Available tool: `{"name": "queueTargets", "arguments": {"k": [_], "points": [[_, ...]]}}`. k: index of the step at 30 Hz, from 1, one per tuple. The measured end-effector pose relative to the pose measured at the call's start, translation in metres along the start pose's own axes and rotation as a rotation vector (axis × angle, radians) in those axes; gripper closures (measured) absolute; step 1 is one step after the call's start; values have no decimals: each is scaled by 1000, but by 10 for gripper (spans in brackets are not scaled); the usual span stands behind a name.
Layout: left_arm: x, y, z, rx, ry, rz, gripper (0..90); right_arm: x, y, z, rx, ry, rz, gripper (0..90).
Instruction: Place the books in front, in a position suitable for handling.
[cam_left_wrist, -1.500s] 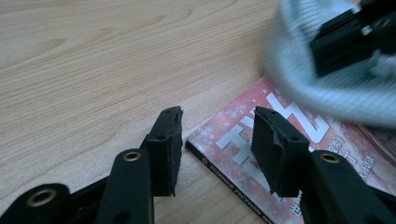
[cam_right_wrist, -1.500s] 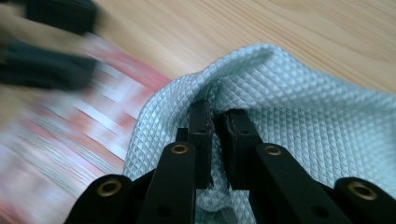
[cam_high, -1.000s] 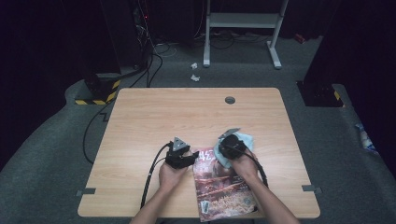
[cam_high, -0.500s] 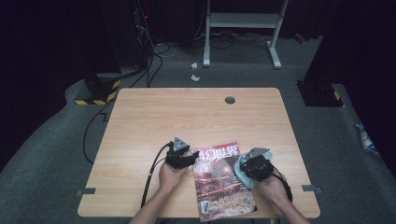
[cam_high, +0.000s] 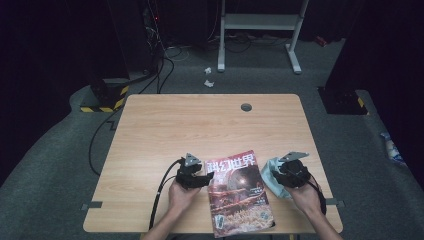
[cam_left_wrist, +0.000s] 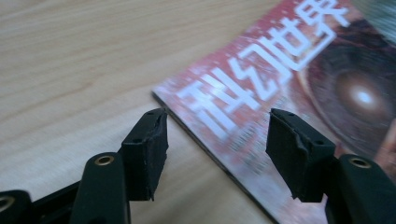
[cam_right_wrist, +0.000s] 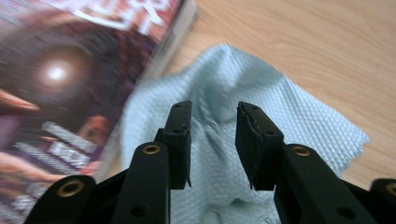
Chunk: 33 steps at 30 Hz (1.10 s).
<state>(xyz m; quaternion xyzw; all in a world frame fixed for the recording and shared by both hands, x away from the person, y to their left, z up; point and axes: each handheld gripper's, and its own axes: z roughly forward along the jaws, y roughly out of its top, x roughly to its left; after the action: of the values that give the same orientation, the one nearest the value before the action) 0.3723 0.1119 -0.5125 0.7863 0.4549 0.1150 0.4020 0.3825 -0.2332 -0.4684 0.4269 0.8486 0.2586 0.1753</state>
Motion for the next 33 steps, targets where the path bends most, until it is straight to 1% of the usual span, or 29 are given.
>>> {"name": "queueTargets", "arguments": {"k": [2,3,4,5,7,8,10,11,12,13,14,15,16,18,20,22,23,24,25,28,31,33], "points": [[-8,-3,-5,22,-10,14,383,6,1,-7,-20,38,-14,649],[-13,-4,-6,33,-17,4,383,11,2,-9,-22,62,-34,649],[-16,-6,-8,48,-19,11,384,17,2,-11,-19,74,-58,649],[-20,-7,-10,68,-26,7,385,23,2,-11,-12,87,-85,651],[-26,-9,-11,101,-31,7,385,36,-1,-8,29,125,-135,657],[-28,-10,-11,113,-32,11,386,41,-2,-5,50,140,-147,660],[-31,-12,-12,130,-41,4,387,47,-4,0,83,160,-164,661],[-32,-13,-12,141,-49,1,388,49,-6,2,99,164,-163,660],[-34,-14,-12,150,-54,-4,389,49,-7,6,115,170,-149,655],[-35,-15,-12,149,-53,1,388,48,-9,8,123,175,-129,649],[-35,-15,-12,147,-49,7,393,48,-10,9,123,182,-113,644],[-35,-15,-12,148,-50,7,395,45,-11,11,125,193,-90,634],[-35,-15,-12,147,-51,4,399,44,-11,11,127,199,-78,621],[-35,-14,-10,140,-42,13,421,42,-11,13,134,207,-55,610],[-35,-12,-9,141,-28,24,429,41,-11,14,134,210,-46,608],[-33,-11,-8,139,-19,28,440,42,-11,15,133,212,-29,602],[-32,-11,-7,137,-19,22,448,41,-11,16,129,215,-29,599],[-31,-9,-6,140,-12,33,451,41,-11,16,131,217,-14,598],[-31,-8,-5,139,-11,30,454,40,-10,18,128,219,-15,598],[-27,-4,-1,139,10,47,454,41,-8,20,124,216,3,597],[-23,1,3,143,16,46,449,41,-3,24,126,209,-6,595],[-18,6,7,141,24,47,447,41,2,27,129,196,-8,596]]}}
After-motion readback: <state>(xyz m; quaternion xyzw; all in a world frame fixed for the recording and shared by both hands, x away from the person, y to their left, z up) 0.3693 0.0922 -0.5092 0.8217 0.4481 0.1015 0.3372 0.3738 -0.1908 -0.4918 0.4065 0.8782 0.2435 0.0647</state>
